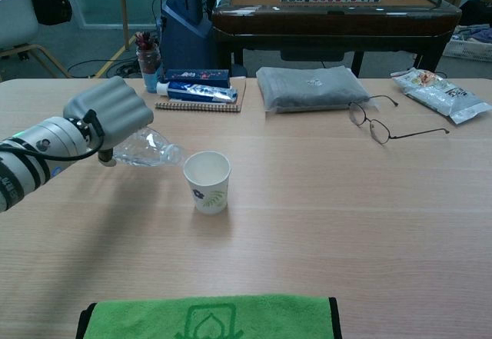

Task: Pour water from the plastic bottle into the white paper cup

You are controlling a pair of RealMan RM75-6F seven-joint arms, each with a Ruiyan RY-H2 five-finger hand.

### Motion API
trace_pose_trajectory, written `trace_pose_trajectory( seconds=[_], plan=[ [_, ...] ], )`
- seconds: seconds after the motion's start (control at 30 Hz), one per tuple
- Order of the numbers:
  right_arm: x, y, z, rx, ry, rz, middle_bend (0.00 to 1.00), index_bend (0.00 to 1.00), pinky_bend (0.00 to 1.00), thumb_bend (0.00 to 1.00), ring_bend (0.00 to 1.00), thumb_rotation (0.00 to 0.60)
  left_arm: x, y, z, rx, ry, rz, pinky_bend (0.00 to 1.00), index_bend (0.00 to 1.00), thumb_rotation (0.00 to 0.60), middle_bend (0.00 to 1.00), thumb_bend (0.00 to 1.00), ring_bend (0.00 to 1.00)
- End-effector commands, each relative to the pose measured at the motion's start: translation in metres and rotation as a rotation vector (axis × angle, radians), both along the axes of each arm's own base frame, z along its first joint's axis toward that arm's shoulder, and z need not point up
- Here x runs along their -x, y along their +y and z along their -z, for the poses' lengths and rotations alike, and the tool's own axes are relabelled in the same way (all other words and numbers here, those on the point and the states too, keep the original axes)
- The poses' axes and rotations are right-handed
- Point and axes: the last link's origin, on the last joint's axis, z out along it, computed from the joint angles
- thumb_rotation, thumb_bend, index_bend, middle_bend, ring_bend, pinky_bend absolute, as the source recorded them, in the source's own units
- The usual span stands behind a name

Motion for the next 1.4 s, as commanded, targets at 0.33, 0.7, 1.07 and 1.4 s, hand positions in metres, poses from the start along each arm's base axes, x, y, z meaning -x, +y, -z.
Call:
trace_pose_trajectory(
  seconds=[0.33, 0.7, 1.07, 1.4],
  plan=[
    [0.0, 0.0, -0.001, 0.0, -0.003, -0.001, 0.39, 0.35, 0.52, 0.08, 0.32, 0.6, -0.009, 0.0, 0.005, -0.006, 0.053, 0.017, 0.62, 0.59, 0.6, 0.55, 0.08, 0.49],
    [0.0, 0.001, 0.0, -0.004, -0.006, 0.0, 0.39, 0.35, 0.52, 0.07, 0.32, 0.6, -0.014, -0.001, 0.005, -0.01, 0.073, 0.02, 0.62, 0.59, 0.6, 0.55, 0.08, 0.49],
    [0.0, 0.0, -0.001, -0.004, -0.013, 0.0, 0.39, 0.35, 0.52, 0.08, 0.32, 0.6, -0.018, 0.0, 0.005, -0.029, 0.097, 0.018, 0.62, 0.59, 0.6, 0.55, 0.08, 0.49],
    [0.0, 0.001, -0.002, -0.001, -0.017, -0.004, 0.39, 0.35, 0.52, 0.07, 0.32, 0.6, -0.022, 0.0, 0.007, -0.038, 0.105, 0.024, 0.62, 0.59, 0.6, 0.55, 0.08, 0.49]
  ],
)
